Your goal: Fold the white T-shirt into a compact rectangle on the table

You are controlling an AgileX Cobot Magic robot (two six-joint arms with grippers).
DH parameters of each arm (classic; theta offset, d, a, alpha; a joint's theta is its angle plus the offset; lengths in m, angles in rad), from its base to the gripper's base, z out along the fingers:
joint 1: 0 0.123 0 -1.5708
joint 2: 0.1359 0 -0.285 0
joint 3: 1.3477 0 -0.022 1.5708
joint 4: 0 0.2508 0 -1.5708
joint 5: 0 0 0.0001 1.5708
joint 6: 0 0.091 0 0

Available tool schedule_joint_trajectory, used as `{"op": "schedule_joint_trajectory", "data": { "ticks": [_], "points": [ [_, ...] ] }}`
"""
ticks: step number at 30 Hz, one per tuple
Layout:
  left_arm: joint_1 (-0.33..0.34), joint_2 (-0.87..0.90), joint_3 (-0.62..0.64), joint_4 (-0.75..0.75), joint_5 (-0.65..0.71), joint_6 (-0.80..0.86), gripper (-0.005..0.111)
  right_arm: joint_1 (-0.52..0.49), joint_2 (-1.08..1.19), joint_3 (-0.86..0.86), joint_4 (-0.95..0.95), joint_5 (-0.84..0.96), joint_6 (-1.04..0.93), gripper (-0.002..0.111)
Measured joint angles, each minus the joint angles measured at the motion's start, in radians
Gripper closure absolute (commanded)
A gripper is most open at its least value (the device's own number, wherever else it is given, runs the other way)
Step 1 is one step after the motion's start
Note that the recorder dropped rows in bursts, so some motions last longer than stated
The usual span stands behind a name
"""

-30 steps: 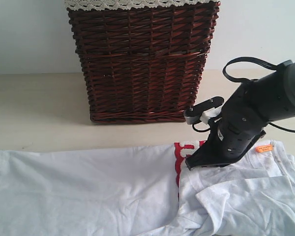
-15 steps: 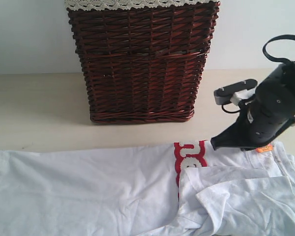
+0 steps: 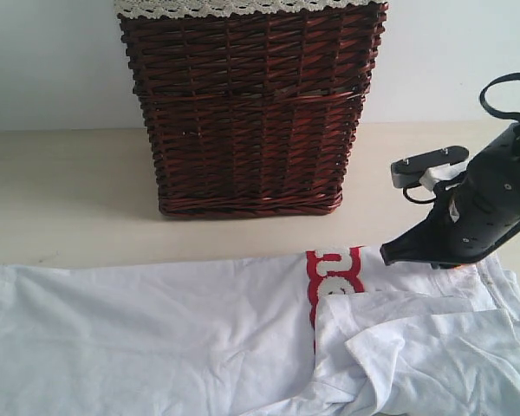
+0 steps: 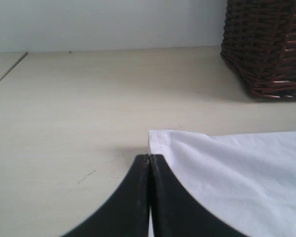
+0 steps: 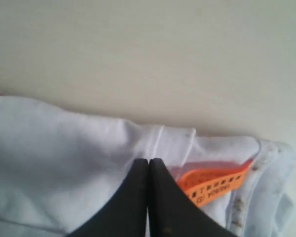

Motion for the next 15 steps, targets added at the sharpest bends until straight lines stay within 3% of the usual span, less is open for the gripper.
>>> {"op": "schedule_joint_trajectory", "data": {
  "ticks": [15],
  "points": [
    [0.000, 0.000, 0.000, 0.000, 0.000, 0.000, 0.107, -0.095, 0.055, -0.001, -0.102, 0.067, 0.118, 0.108]
  ]
}}
